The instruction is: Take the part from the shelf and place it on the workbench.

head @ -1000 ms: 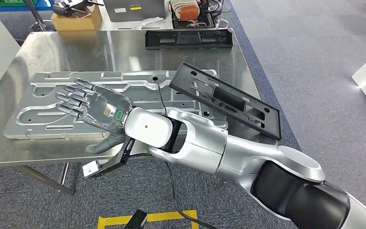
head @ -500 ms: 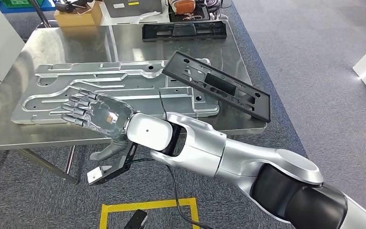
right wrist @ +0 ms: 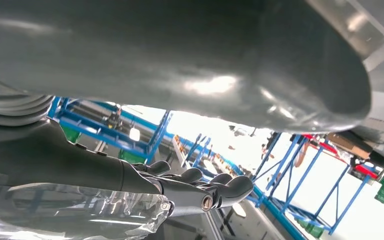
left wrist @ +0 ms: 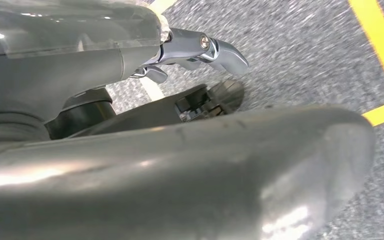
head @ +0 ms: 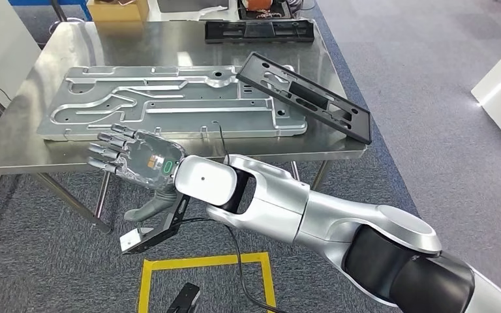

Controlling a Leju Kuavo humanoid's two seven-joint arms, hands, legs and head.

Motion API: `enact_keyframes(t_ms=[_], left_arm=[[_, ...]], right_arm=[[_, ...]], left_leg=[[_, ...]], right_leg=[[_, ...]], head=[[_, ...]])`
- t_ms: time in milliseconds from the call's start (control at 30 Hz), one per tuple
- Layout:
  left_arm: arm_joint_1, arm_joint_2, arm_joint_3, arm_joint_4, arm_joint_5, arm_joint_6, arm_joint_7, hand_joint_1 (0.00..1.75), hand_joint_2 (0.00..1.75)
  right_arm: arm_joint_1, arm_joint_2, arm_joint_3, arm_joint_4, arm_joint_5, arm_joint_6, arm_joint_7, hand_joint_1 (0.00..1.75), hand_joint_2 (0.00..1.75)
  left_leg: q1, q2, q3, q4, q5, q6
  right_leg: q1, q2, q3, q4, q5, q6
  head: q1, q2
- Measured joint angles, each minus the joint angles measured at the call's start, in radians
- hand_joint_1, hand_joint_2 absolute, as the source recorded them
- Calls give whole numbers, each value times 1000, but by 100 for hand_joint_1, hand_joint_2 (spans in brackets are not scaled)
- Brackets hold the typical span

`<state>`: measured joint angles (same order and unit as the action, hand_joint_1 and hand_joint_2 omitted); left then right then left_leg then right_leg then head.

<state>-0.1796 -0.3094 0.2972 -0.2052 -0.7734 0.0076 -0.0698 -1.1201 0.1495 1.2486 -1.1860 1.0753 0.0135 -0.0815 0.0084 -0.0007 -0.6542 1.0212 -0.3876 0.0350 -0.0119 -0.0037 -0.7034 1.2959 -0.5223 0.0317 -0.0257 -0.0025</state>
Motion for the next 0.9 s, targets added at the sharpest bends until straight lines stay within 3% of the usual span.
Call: enact_keyframes(t_ms=[33,100,133,167,233,267,333,400,433,467,533,600,633,667,733,767,800,900], left_arm=[[0,0,0,0,2,0,0,0,0],[-1,-1,-1,-1,5,0,-1,0,0],[-2,-2,-2,-2,7,0,-2,0,0],[-2,-2,-3,-3,10,0,-3,0,0],[-2,0,-6,-2,14,-2,-4,0,0],[-1,1,-6,-2,16,-4,-4,0,0],[0,3,-8,-2,17,-4,-4,0,0],[0,3,-10,-2,18,-4,-4,0,0],[0,4,-12,-2,19,-4,-4,0,0],[0,4,-14,-2,21,-4,-4,0,0],[-1,4,-15,-2,24,-3,-4,0,0],[-2,4,-17,-3,27,0,-5,0,0],[-2,4,-18,-4,28,1,-5,0,0],[-2,3,-19,-5,29,2,-5,0,0],[-1,3,-21,-5,32,4,-7,0,0],[-1,3,-22,-5,33,6,-8,0,0],[-2,2,-22,-5,35,8,-9,0,0],[-1,2,-24,-5,37,13,-12,0,0]], right_arm=[[-1,1,0,1,-3,1,-1,0,0],[-5,4,-1,1,-11,3,-4,0,0],[-7,7,-2,1,-16,5,-6,0,0],[-9,9,-3,1,-23,8,-8,0,0],[-10,11,-2,4,-35,14,-12,0,0],[-9,11,-2,6,-38,16,-13,0,0],[-9,12,-1,9,-43,18,-14,0,0],[-8,13,0,12,-48,20,-14,0,0],[-7,13,0,14,-52,21,-14,0,0],[-6,13,1,16,-57,22,-14,0,0],[-5,13,0,20,-72,25,-15,0,0],[-5,15,-2,22,-82,27,-16,0,0],[-5,16,-4,22,-85,28,-17,0,0],[-6,18,-6,23,-87,28,-18,0,0],[-5,19,-8,26,-91,25,-22,0,0],[-5,18,-9,28,-93,19,-23,0,0],[-4,16,-11,31,-95,11,-25,0,0],[7,7,-21,48,-105,-25,-27,0,0]], left_leg=[[-2,0,-13,0,12,-1],[-6,-1,-32,1,33,-7],[-6,-1,-37,-2,45,-12],[-4,-1,-40,-7,57,-18],[-1,-2,-46,-17,72,-30],[-1,-3,-53,-8,56,-35],[3,-4,-79,70,-38,-42],[6,-3,-104,205,-129,-51],[8,-3,-106,257,-140,-56],[10,-3,-95,281,-128,-60],[15,-2,-23,224,-78,-66],[15,-4,81,88,-89,-64],[14,-5,114,37,-107,-58],[10,-7,128,8,-123,-50],[10,-6,119,0,-116,-31],[11,-5,112,-2,-107,-21],[13,-3,103,-6,-95,-13],[13,-2,68,-7,-61,-2]], right_leg=[[2,1,49,-53,21,-7],[10,2,163,-203,12,-24],[14,2,200,-260,-1,-30],[18,3,218,-295,-9,-34],[17,0,208,-312,10,-42],[15,-2,199,-316,24,-49],[10,-8,174,-321,54,-60],[10,-9,141,-319,80,-63],[9,-9,124,-316,92,-61],[9,-10,105,-313,104,-59],[5,-11,68,-300,124,-51],[5,-10,37,-282,138,-40],[6,-10,29,-276,145,-34],[7,-9,25,-274,152,-28],[6,-9,21,-276,163,-16],[5,-7,14,-268,152,-10],[3,-6,3,-246,122,-5],[0,-1,-50,-76,-13,8]], head=[[0,0],[0,0],[0,0],[0,0],[0,0],[0,0],[0,0],[0,0],[0,0],[0,0],[0,0],[0,0],[0,0],[0,0],[0,0],[0,0],[0,0],[0,0]])
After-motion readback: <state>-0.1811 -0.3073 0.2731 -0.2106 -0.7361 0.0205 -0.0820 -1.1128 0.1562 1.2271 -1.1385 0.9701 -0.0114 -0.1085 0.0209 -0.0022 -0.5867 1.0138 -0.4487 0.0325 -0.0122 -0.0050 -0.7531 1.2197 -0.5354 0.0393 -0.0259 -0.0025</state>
